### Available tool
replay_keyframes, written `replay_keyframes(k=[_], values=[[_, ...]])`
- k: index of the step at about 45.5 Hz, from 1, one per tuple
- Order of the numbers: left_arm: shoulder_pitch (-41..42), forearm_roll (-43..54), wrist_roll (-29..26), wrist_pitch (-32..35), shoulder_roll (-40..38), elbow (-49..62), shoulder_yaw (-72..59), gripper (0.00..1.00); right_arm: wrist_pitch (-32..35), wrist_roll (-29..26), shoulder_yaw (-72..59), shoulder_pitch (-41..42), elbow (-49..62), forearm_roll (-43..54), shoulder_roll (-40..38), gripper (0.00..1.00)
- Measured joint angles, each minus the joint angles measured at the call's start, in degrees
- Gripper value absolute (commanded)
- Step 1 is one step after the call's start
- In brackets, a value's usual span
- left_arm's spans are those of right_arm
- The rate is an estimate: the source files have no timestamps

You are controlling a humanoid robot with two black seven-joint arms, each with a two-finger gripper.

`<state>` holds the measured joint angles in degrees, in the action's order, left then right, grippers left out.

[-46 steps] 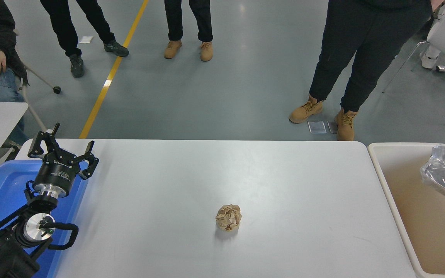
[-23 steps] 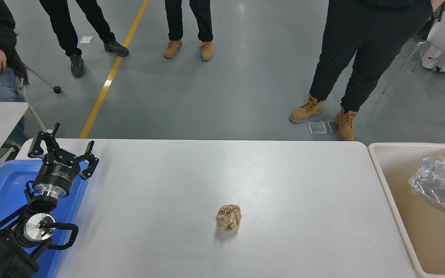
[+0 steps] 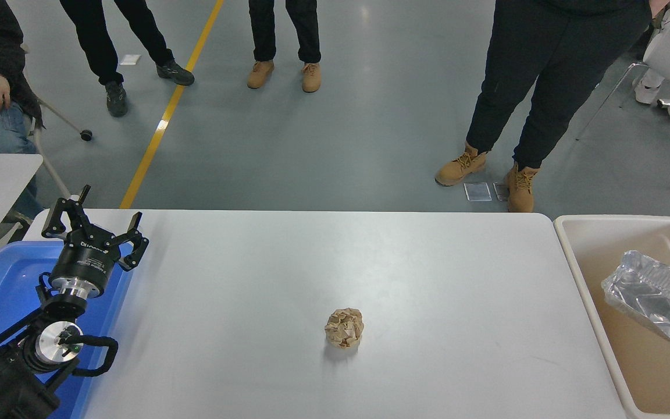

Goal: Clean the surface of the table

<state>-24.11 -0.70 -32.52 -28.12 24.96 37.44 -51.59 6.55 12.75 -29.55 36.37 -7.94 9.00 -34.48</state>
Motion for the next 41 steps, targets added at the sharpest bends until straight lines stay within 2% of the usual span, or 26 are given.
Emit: replay_keyframes(k=[3,6,20,28,33,34,41], values=[[0.0,0.0,0.0,0.0,0.0,0.0,0.0,0.99,-0.06,-0.02,0.11,-0.07,0.01,0.0,0.04,0.0],[0.0,0.0,0.0,0.0,0.0,0.0,0.0,0.99,-0.34,-0.05,0.18,-0.12,0.01,0.0,0.09,0.06],[0.0,0.0,0.0,0.0,0.0,0.0,0.0,0.99,-1.36,-0.08,0.32,-0.3,0.03,-0.1,0.18,0.15],[0.0,0.0,0.0,0.0,0.0,0.0,0.0,0.99,-1.7,-0.08,0.37,-0.46,0.03,-0.16,0.19,0.49],[0.0,0.0,0.0,0.0,0.0,0.0,0.0,0.99,-2.66,-0.08,0.41,-0.55,0.03,-0.21,0.2,0.85],[0.0,0.0,0.0,0.0,0.0,0.0,0.0,0.99,-2.95,-0.08,0.42,-0.56,0.03,-0.22,0.2,0.9],[0.0,0.0,0.0,0.0,0.0,0.0,0.0,0.99,-5.6,0.0,1.66,-0.27,-0.29,-0.27,0.19,0.96]])
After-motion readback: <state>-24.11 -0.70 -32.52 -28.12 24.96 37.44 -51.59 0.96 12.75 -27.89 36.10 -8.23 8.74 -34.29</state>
